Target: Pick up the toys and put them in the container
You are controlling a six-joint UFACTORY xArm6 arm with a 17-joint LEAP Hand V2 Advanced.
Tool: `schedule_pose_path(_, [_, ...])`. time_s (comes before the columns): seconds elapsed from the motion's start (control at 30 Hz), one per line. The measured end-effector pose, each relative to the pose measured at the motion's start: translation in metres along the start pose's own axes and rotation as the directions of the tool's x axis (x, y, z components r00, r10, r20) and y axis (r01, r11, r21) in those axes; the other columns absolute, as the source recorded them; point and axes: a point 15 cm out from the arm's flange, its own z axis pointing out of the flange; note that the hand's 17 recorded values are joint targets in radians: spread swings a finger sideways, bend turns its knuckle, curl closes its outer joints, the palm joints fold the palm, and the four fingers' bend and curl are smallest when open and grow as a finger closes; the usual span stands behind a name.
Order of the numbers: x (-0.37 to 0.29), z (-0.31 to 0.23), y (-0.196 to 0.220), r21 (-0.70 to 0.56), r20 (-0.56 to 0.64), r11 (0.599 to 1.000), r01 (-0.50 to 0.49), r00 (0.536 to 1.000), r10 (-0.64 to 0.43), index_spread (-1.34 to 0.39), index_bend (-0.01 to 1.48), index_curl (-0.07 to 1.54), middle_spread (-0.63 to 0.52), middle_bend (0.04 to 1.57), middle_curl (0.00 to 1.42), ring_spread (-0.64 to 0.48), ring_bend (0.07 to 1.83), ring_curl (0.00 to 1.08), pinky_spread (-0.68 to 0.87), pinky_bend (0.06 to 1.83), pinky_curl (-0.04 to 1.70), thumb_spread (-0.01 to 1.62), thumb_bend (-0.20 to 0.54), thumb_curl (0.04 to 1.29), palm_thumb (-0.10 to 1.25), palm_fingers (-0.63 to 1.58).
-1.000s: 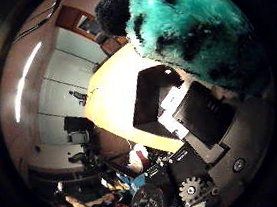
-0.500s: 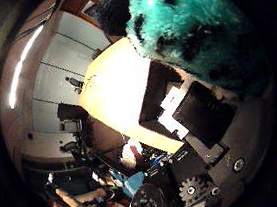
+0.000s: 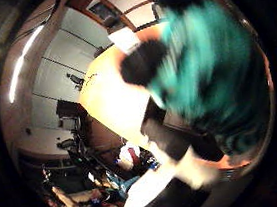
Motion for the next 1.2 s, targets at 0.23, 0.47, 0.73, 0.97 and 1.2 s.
schedule_pose_path(0.23, [-0.006,-0.003,-0.007,0.034,0.012,0.998,0.052,0.999,-0.053,-0.46,0.17,0.40,0.03,0.26,0.42,0.19,0.46,0.35,0.49,0.53,0.60,1.10,-0.025,0.24,0.24,0.04])
schedule_pose_path(0.47, [0.001,-0.018,-0.001,0.058,0.009,0.997,0.056,0.998,-0.056,-0.43,0.17,0.32,0.04,0.21,0.36,0.21,0.37,0.29,0.52,0.49,0.49,1.07,-0.023,0.24,0.23,0.10])
schedule_pose_path(0.73, [0.089,-0.020,0.017,0.052,-0.067,0.996,-0.073,0.995,0.077,-0.37,0.16,0.30,0.08,0.22,0.35,0.22,0.35,0.27,0.52,0.44,0.40,1.09,-0.024,0.24,0.25,0.18])
schedule_pose_path(0.97, [0.184,-0.019,0.050,0.037,-0.147,0.983,-0.182,0.971,0.186,-0.34,0.16,0.28,0.08,0.22,0.34,0.23,0.34,0.25,0.50,0.43,0.36,1.10,-0.022,0.24,0.24,0.20])
schedule_pose_path(1.2, [0.260,-0.005,0.089,0.004,-0.150,0.952,-0.305,0.941,0.302,-0.32,0.16,0.28,0.09,0.21,0.34,0.23,0.33,0.25,0.49,0.43,0.33,1.13,-0.020,0.24,0.27,0.21])
